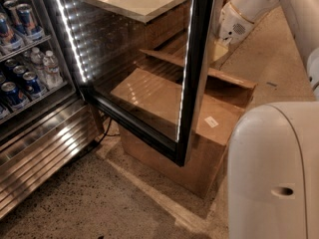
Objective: Close right fridge door
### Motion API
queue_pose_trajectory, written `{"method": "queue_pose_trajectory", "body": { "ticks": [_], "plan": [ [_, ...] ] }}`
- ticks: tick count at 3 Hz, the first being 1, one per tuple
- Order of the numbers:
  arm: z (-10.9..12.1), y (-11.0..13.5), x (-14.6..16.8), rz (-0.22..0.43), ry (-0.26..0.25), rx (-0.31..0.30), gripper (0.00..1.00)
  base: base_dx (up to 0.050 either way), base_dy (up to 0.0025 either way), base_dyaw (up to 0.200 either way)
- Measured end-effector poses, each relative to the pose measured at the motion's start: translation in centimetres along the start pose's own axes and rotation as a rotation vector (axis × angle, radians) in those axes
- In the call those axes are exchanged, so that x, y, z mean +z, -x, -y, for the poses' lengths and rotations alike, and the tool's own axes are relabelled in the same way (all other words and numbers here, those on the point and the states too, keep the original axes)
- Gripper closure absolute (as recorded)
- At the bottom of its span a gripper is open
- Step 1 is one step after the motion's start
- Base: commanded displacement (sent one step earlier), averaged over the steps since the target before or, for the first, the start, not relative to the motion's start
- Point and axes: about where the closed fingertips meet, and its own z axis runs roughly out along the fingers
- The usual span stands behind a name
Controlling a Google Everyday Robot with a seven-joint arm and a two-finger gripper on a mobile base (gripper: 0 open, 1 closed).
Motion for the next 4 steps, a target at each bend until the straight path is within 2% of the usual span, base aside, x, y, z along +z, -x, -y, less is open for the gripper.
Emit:
{"method": "queue_pose_trajectory", "body": {
  "ticks": [1, 3, 4],
  "plan": [
    [-1.7, -0.5, -2.3, 0.003, -0.057, -0.065, 1.00, 0.000, 0.00000, 0.000],
    [-6.1, 0.5, -4.7, 0.023, -0.108, -0.167, 1.00, 0.000, 0.00000, 0.000],
    [-10.2, -0.8, -1.5, 0.019, -0.026, -0.157, 1.00, 0.000, 0.00000, 0.000]
  ]
}}
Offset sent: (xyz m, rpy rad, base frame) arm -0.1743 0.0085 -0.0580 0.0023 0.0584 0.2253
